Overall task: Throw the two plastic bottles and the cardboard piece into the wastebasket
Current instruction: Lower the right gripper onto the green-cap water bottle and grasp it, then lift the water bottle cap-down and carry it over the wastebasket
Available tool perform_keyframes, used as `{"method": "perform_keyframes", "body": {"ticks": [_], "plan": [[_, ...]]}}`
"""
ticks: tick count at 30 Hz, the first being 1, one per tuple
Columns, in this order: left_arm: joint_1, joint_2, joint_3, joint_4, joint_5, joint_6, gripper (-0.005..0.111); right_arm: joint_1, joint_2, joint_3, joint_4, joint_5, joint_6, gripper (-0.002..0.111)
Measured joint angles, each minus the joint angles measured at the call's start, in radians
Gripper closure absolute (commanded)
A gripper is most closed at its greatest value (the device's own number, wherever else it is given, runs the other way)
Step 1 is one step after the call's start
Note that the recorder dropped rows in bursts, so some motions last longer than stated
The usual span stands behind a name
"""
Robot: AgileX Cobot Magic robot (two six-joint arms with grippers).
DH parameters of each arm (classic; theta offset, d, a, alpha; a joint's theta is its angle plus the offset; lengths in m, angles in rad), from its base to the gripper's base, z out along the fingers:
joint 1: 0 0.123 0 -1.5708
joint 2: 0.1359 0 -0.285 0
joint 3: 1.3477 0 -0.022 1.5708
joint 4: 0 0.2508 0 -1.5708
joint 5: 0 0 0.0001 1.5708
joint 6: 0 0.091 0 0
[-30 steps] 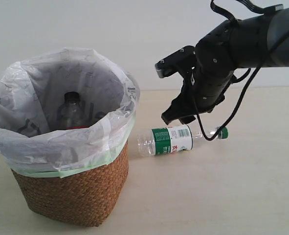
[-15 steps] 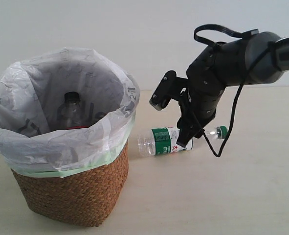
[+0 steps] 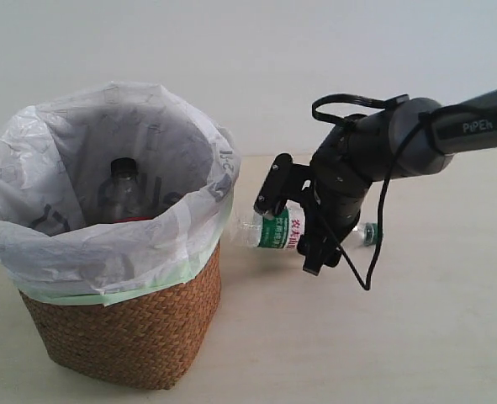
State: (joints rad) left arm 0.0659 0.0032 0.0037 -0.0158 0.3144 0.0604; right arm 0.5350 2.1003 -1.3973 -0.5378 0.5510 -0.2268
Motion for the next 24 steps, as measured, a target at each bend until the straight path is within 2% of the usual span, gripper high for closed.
{"method": "perform_keyframes", "body": {"ticks": [5,7,11,12,18,24], "plan": [[0.0,0.0,0.0,0.0,0.0,0.0,-0.001,0.0,0.049,-0.005,0.0,-0.063,0.006,0.045],[0.0,0.0,0.0,0.0,0.0,0.0,-0.001,0.0,0.058,-0.009,-0.005,-0.079,0.032,0.054],[0.0,0.0,0.0,0.0,0.0,0.0,-0.001,0.0,0.067,-0.015,-0.009,-0.088,0.098,0.1],[0.0,0.0,0.0,0.0,0.0,0.0,-0.001,0.0,0.067,-0.015,-0.011,-0.088,0.116,0.108],[0.0,0.0,0.0,0.0,0.0,0.0,-0.001,0.0,0.067,-0.015,-0.017,-0.086,0.25,0.108],[0.0,0.0,0.0,0.0,0.0,0.0,-0.001,-0.034,0.018,-0.002,-0.009,-0.055,0.47,0.108]]}}
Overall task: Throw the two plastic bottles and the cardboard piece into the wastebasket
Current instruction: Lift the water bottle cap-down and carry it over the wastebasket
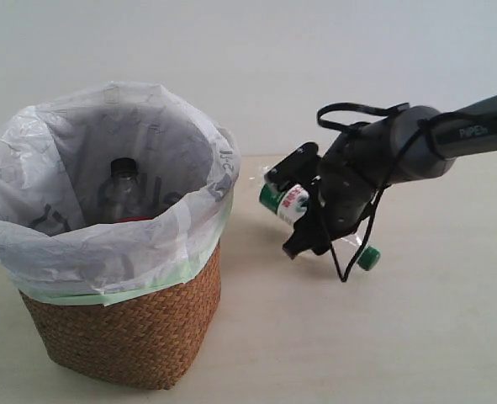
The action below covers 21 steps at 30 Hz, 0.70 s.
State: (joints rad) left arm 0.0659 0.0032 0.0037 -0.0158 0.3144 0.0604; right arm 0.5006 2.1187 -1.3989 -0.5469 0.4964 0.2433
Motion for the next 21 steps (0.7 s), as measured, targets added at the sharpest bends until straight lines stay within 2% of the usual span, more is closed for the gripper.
{"method": "perform_keyframes", "body": {"ticks": [9,12,21], "plan": [[0.0,0.0,0.0,0.0,0.0,0.0,-0.001,-0.071,-0.236,0.02,0.015,0.024,0.084,0.108],[0.0,0.0,0.0,0.0,0.0,0.0,-0.001,-0.071,-0.33,0.091,0.031,-0.105,0.127,0.108],[0.0,0.0,0.0,0.0,0.0,0.0,-0.001,-0.071,-0.585,0.46,0.085,-0.694,0.217,0.108]]}}
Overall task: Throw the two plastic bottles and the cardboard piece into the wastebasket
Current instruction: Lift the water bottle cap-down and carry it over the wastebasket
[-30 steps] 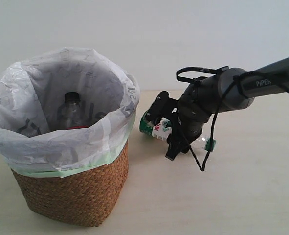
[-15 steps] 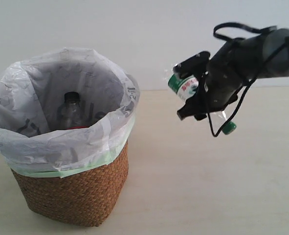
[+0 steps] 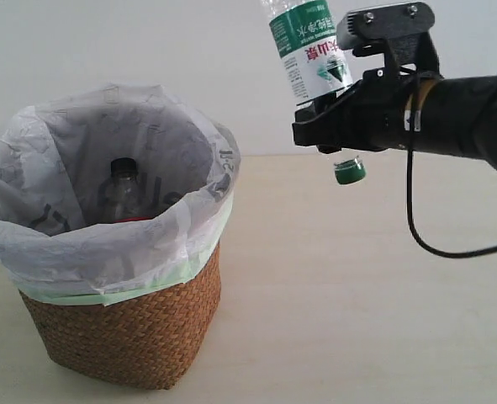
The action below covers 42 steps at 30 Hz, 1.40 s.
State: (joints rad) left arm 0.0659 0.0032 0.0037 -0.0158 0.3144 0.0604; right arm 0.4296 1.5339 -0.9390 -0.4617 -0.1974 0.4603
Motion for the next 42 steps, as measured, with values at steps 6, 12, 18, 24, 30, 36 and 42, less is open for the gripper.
{"method": "perform_keyframes", "body": {"ticks": [6,12,18,24,30,36,42], "plan": [[0.0,0.0,0.0,0.0,0.0,0.0,-0.001,-0.029,-0.086,0.121,0.222,-0.158,-0.09,0.108],[0.0,0.0,0.0,0.0,0.0,0.0,-0.001,-0.09,-0.171,0.122,0.318,-0.166,-0.112,0.108],[0.0,0.0,0.0,0.0,0.0,0.0,-0.001,-0.017,-0.223,0.039,0.329,-0.164,-0.088,0.108],[0.0,0.0,0.0,0.0,0.0,0.0,-0.001,0.224,-0.197,-0.054,0.327,-0.186,-0.013,0.108],[0.0,0.0,0.0,0.0,0.0,0.0,-0.001,0.419,-0.168,-0.134,0.296,-0.222,0.008,0.108],[0.0,0.0,0.0,0.0,0.0,0.0,-0.001,0.396,-0.211,-0.155,0.29,-0.159,-0.035,0.108],[0.0,0.0,0.0,0.0,0.0,0.0,-0.001,0.176,-0.219,-0.111,0.305,0.041,-0.086,0.108]]}}
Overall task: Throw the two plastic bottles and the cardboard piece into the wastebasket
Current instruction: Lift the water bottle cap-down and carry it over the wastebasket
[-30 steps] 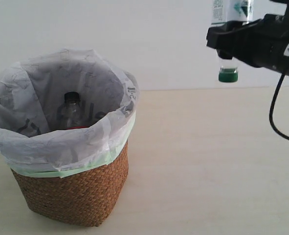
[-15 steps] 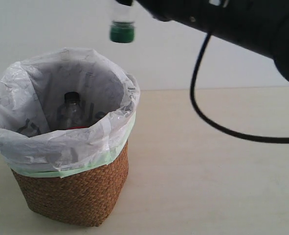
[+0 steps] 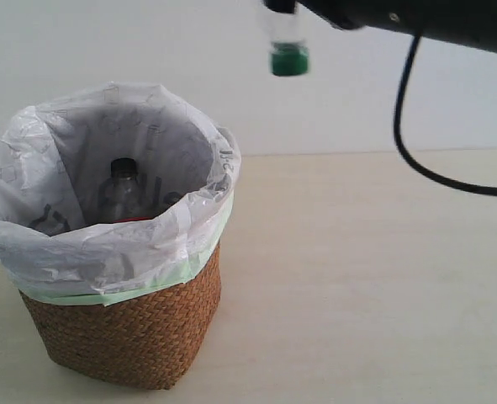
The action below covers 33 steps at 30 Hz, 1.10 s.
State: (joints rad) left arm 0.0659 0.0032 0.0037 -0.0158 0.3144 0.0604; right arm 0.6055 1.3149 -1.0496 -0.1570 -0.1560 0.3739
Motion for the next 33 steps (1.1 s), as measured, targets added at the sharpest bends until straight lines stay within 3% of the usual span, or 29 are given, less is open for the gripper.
{"method": "perform_keyframes", "body": {"ticks": [8,14,19,28,33], "plan": [[0.0,0.0,0.0,0.0,0.0,0.0,-0.001,-0.332,0.0,0.135,0.157,0.107,0.0,0.108],[0.0,0.0,0.0,0.0,0.0,0.0,-0.001,-0.403,0.019,0.145,0.17,0.18,-0.006,0.108],[0.0,0.0,0.0,0.0,0.0,0.0,-0.001,-0.302,0.056,0.147,0.172,0.156,0.021,0.108],[0.0,0.0,0.0,0.0,0.0,0.0,-0.001,0.142,0.066,0.018,0.172,-0.006,0.111,0.108],[0.0,0.0,0.0,0.0,0.0,0.0,-0.001,0.139,0.066,-0.004,0.172,0.025,0.097,0.108]]}}
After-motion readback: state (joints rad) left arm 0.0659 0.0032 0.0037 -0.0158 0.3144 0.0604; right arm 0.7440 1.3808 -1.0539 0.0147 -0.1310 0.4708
